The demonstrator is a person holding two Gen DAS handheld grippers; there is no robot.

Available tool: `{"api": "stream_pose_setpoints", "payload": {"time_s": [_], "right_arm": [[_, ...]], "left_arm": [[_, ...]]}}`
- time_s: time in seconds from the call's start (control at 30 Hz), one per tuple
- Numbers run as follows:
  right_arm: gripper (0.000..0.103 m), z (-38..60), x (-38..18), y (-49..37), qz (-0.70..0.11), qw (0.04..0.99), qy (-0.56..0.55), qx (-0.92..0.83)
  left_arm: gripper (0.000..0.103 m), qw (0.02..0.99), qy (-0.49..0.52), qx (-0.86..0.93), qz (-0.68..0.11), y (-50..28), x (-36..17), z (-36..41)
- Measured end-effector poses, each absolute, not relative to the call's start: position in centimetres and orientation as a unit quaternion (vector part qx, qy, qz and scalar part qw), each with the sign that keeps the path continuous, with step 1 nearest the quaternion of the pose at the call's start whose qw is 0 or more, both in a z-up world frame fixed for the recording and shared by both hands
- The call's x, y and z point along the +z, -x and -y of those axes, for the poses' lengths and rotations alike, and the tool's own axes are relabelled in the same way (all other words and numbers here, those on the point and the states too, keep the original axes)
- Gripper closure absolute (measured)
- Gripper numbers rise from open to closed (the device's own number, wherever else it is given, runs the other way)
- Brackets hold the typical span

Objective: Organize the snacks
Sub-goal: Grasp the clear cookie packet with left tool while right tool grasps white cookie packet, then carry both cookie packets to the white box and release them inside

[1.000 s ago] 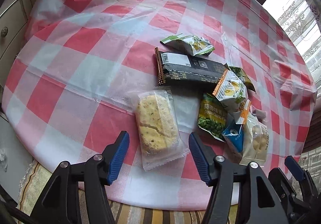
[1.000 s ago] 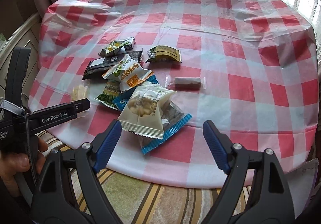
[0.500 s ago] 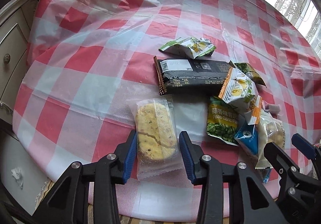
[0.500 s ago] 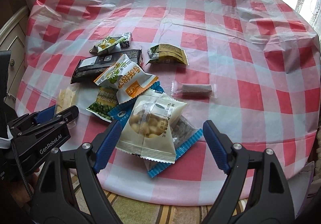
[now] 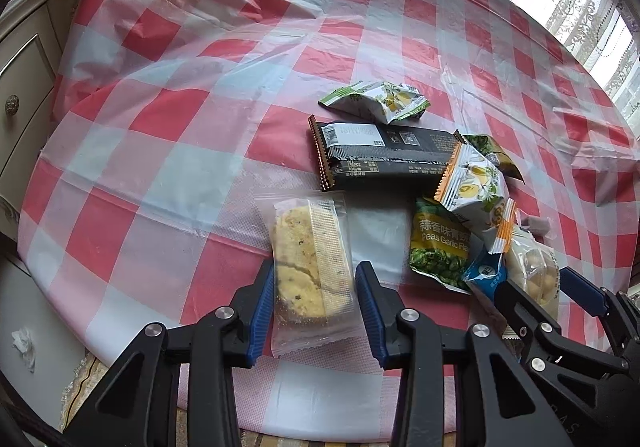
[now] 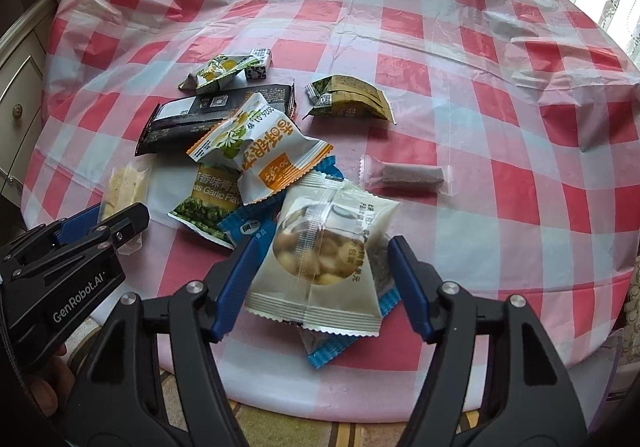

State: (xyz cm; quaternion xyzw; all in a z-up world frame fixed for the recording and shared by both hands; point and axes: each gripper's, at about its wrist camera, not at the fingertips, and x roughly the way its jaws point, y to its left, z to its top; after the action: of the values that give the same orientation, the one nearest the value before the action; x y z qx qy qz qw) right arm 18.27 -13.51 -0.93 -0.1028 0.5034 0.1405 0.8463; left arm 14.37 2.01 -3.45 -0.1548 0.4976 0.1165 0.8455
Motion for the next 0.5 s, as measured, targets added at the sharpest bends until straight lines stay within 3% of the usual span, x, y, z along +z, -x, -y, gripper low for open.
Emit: {"api": "stream_pose_setpoints", "payload": {"time_s": [0.07, 0.17, 0.5], "right_arm": [[0.048, 13.5, -0.8, -18.2, -0.499, 0.849, 0.103, 0.139], [0.050, 13.6, -0.6, -18.1, -0.497, 0.850, 0.100, 0.142], [0.052, 15.3, 1.1, -17.1, -0.473, 0.864, 0.067, 0.155]], "left_arm": [[0.062, 0.847, 0.156, 0.115, -0.496, -14.3, -3.5, -2.1], [0.063, 0.848, 0.158, 0.113, -0.493, -14.2, -3.4, -2.0], [0.065, 0.861, 0.158, 0.111, -0.471, -13.5, -2.2, -1.6]]}}
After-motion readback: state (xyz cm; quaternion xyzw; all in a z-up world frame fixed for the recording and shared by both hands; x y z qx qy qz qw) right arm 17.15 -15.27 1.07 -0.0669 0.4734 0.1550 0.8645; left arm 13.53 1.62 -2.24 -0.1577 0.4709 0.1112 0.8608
